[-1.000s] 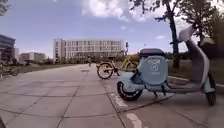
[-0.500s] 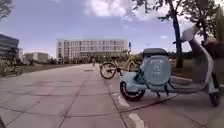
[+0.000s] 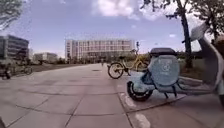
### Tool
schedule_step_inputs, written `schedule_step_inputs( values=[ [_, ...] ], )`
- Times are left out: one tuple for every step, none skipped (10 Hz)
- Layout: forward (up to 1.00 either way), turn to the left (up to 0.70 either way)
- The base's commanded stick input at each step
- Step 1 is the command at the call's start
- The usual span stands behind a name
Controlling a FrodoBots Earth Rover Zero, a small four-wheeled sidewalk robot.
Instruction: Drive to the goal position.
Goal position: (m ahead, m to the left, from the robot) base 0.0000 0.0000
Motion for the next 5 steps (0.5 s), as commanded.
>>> schedule_step_inputs(
  values=[
    [0.00,0.00],
    [0.00,0.00],
    [0.00,0.00],
    [0.00,0.00],
    [0.00,0.00]
  ],
)
